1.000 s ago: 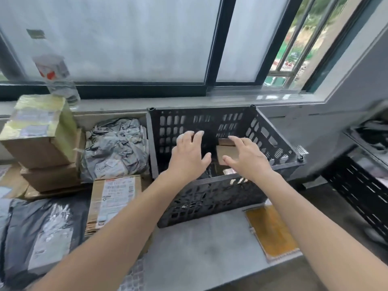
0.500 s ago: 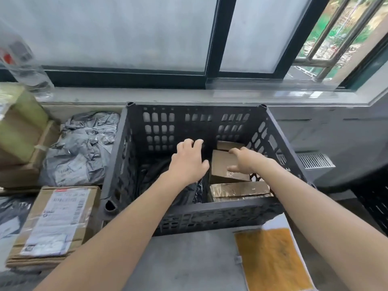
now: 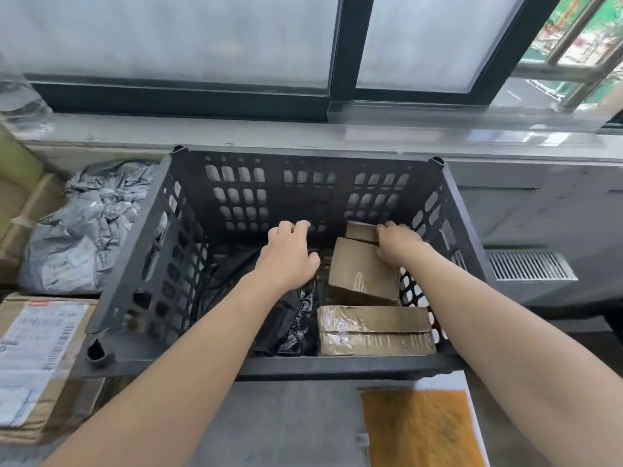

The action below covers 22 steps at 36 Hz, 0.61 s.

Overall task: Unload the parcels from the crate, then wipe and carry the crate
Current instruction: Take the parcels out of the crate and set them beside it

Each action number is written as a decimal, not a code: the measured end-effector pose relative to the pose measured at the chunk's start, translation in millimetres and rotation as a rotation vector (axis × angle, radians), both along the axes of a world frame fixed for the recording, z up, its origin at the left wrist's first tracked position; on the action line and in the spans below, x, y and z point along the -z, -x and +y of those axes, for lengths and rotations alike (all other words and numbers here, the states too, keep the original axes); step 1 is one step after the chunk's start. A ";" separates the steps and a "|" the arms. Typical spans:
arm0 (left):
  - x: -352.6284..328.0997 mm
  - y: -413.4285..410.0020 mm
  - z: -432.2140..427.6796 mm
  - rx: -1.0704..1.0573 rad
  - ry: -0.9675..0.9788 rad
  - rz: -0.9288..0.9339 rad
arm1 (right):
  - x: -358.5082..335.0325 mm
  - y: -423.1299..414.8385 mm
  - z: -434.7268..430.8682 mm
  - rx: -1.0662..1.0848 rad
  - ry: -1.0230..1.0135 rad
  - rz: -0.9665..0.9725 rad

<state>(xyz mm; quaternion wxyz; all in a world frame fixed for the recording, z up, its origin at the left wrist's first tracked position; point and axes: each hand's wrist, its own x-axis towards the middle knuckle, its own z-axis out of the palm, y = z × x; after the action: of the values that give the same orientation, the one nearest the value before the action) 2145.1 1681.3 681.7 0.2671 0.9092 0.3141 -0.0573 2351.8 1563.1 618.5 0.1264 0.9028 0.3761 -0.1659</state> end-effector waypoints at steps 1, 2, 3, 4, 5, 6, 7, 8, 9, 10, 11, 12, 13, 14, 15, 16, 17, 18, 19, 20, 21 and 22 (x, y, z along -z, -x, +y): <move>1.2 0.5 1.5 -0.009 0.008 0.002 | 2.8 -2.0 1.8 -0.007 0.001 -0.009; 2.3 0.8 2.9 -0.018 0.015 0.004 | 5.4 -4.3 3.9 -0.009 -0.004 -0.014; 3.2 0.9 4.1 -0.025 0.019 0.005 | 7.1 -6.5 6.5 -0.009 -0.014 -0.016; 3.7 1.0 4.9 -0.030 0.023 0.006 | 8.4 -8.8 9.2 -0.011 -0.022 -0.014; 4.1 0.9 5.4 -0.033 0.026 0.006 | 10.4 -11.2 12.3 -0.016 -0.023 -0.011; 4.3 0.7 5.5 -0.033 0.030 0.006 | 12.4 -13.9 15.0 -0.026 -0.016 -0.010; 4.4 0.3 5.4 -0.031 0.035 0.006 | 13.7 -16.3 17.3 -0.037 -0.002 -0.009; 4.7 -0.2 5.1 -0.027 0.039 0.006 | 14.7 -18.7 19.2 -0.048 0.018 -0.009; 5.3 -0.5 4.7 -0.026 0.041 0.006 | 14.1 -20.7 20.5 -0.061 0.038 -0.007; 5.9 -0.7 4.6 -0.025 0.042 0.005 | 13.2 -22.4 21.4 -0.078 0.055 -0.002; 6.7 -0.9 4.5 -0.022 0.041 0.002 | 12.0 -24.7 21.9 -0.098 0.063 0.002; 7.4 -1.2 4.2 -0.018 0.041 -0.001 | 11.1 -27.3 21.5 -0.113 0.061 0.003; 8.4 -1.6 3.9 -0.015 0.042 -0.003 | 10.6 -29.7 20.9 -0.119 0.051 0.005; 9.2 -1.6 3.5 -0.012 0.045 -0.003 | 10.7 -31.3 20.2 -0.117 0.039 0.009; 10.1 -1.6 3.2 -0.011 0.048 -0.001 | 12.8 -32.7 19.4 -0.115 0.028 0.014; 10.8 -1.6 3.0 -0.010 0.051 0.002 | 14.9 -33.1 19.0 -0.116 0.027 0.015; 11.5 -1.5 3.0 -0.008 0.054 0.007 | 17.3 -32.9 19.1 -0.123 0.034 0.014; 12.1 -1.5 3.1 -0.007 0.057 0.012 | 18.6 -32.7 19.8 -0.137 0.045 0.010; 12.7 -1.9 3.2 -0.005 0.058 0.015 | 17.7 -32.0 21.1 -0.157 0.056 0.003; 13.0 -2.2 3.2 -0.003 0.060 0.016 | 14.6 -30.4 22.9 -0.179 0.067 -0.009; 13.4 -2.6 3.0 0.000 0.063 0.013 | 11.3 -29.5 24.8 -0.206 0.077 -0.029; 13.8 -2.4 2.7 0.003 0.066 0.011 | 8.0 -27.7 26.8 -0.235 0.089 -0.054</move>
<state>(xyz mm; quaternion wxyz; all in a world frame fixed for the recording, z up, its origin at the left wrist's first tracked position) 2147.5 1684.0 667.9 0.2952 0.8999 0.3124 -0.0732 2379.6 1589.8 610.4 0.1948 0.8502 0.4680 -0.1420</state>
